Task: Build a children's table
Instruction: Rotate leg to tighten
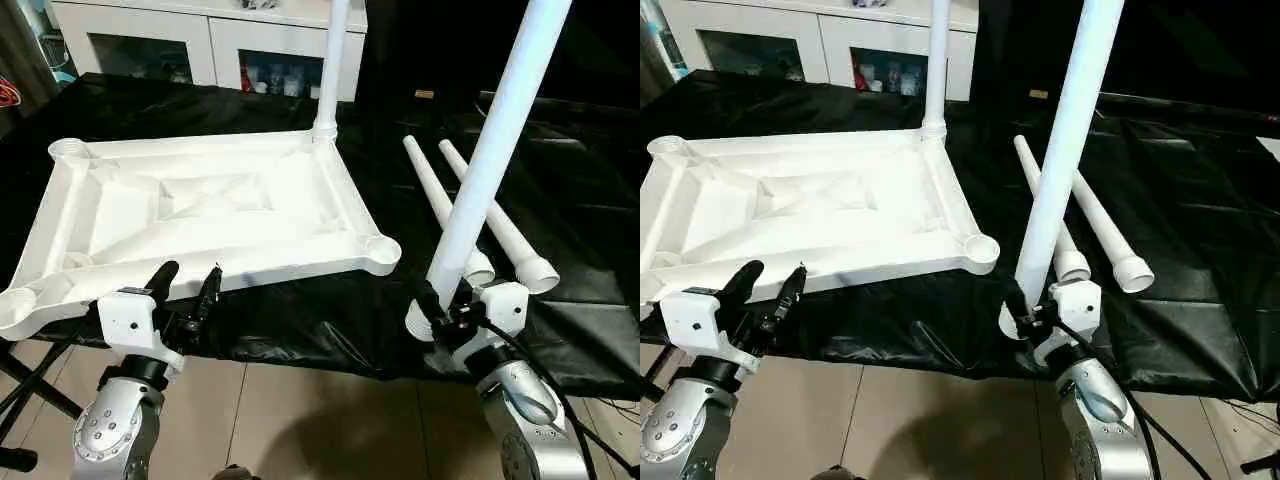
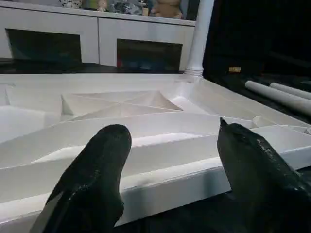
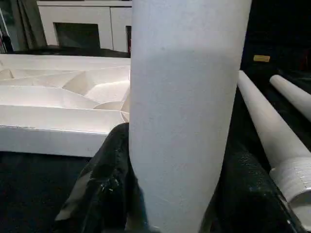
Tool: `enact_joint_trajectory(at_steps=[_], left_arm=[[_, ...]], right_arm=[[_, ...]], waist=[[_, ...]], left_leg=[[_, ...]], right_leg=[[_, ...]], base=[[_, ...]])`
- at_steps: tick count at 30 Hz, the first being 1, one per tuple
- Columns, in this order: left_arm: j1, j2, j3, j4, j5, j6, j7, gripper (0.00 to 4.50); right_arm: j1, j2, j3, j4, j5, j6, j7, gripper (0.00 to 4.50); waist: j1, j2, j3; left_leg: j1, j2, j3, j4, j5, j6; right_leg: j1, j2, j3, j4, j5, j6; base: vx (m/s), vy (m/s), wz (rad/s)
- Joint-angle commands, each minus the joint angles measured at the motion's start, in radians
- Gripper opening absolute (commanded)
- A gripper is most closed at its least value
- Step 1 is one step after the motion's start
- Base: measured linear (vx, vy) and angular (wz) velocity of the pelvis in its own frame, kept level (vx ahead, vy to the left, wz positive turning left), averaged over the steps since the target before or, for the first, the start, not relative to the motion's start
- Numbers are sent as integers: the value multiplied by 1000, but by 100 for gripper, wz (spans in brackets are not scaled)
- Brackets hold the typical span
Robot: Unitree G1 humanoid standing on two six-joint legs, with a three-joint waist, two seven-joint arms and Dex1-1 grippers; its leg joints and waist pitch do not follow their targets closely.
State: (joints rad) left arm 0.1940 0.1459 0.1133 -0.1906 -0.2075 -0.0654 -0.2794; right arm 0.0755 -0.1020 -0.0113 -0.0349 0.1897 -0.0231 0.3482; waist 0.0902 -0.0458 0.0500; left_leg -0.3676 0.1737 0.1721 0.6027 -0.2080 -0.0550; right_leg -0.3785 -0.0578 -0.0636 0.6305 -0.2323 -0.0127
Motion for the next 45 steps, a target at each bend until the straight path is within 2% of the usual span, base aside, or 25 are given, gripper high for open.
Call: enact_joint_trajectory(at_steps=[1, 38, 40, 45], left_arm=[[4, 1, -1, 4, 0, -7, -6, 332], [4, 1, -1, 4, 0, -7, -6, 332], [4, 1, -1, 4, 0, -7, -6, 332], [4, 1, -1, 4, 0, -7, -6, 332]], right_arm=[[-14, -5, -7, 5, 0, -8, -3, 186], [-14, -5, -7, 5, 0, -8, -3, 186], [-14, -5, -7, 5, 0, -8, -3, 242], [-14, -5, -7, 5, 0, -8, -3, 281]], waist=[[3, 7, -44], [3, 6, -46], [3, 6, -45], [4, 6, -46]], left_leg=[[8, 65, -26, -82, -166, 28], [9, 65, -27, -82, -171, 26], [10, 66, -27, -83, -175, 24], [10, 66, -27, -83, -176, 23]], right_leg=[[38, -87, 63, -78, -45, -129], [39, -87, 63, -78, -45, -131], [39, -87, 62, -78, -48, -131], [39, -87, 63, -78, -50, -130]], base=[[0, 0, 0], [0, 0, 0], [0, 0, 0], [0, 0, 0]])
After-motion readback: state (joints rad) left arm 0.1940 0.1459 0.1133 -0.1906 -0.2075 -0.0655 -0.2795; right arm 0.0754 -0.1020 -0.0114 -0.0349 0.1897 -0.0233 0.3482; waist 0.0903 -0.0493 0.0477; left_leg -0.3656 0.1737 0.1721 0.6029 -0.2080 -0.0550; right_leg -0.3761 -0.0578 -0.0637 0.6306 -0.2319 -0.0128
